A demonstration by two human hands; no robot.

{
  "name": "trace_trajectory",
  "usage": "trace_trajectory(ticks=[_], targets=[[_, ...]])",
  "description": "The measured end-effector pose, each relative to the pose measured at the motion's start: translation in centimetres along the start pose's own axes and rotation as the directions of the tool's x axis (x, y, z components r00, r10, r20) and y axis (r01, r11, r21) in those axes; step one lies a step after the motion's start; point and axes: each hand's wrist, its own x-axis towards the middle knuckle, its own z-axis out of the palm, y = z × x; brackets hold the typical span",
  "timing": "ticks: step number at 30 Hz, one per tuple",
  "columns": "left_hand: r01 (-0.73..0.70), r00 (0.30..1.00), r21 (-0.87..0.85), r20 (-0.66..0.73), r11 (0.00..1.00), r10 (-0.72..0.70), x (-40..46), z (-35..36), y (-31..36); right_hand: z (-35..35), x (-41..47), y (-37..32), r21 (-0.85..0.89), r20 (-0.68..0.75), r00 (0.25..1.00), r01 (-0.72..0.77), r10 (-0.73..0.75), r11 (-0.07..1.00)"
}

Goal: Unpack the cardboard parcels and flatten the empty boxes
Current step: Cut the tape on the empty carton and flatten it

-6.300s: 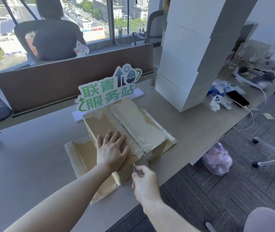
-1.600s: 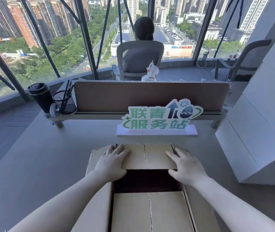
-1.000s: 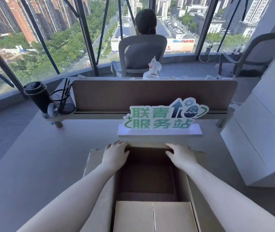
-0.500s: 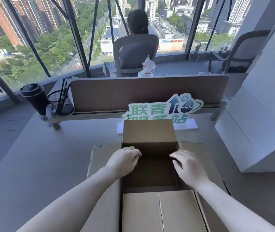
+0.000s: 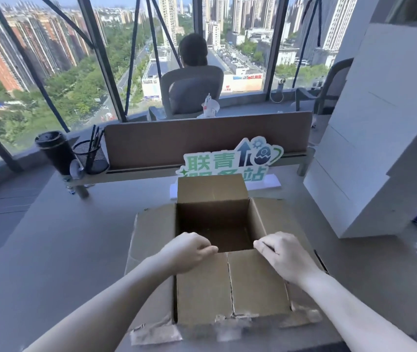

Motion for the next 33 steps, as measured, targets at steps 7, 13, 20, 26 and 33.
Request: trace_trajectory(ticks=[7,13,20,26,33], targets=[[0.061,0.987,-0.236,-0.129,0.97,-0.094,-7.2,-0.1,3.4,-4.4,-4.7,-0.8,0.587,0.242,0.97,-0.176,0.036,0.79],[0.263,0.964,-0.279,0.123,0.923,-0.238,-12.6,2.7,7.2,-4.8,-9.6,0.4,0.644,0.432,0.899,-0.249,-0.075,0.723],[0.359,0.924,0.122,0.095,0.925,-0.371,-13.2,9.5,8.7,-1.2,-10.9,1.4,-0.056,0.437,0.897,-0.049,0.069,0.997],[0.425,0.896,0.326,-0.283,0.844,-0.342,-10.9,15.6,6.8,1.9,-11.7,1.9,-0.161,0.362,0.915,-0.126,0.177,0.979],[0.366,0.877,0.207,-0.402,0.907,-0.262,-11.1,15.7,5.6,2.1,-11.7,1.6,-0.08,0.27,0.935,-0.217,0.231,0.973]])
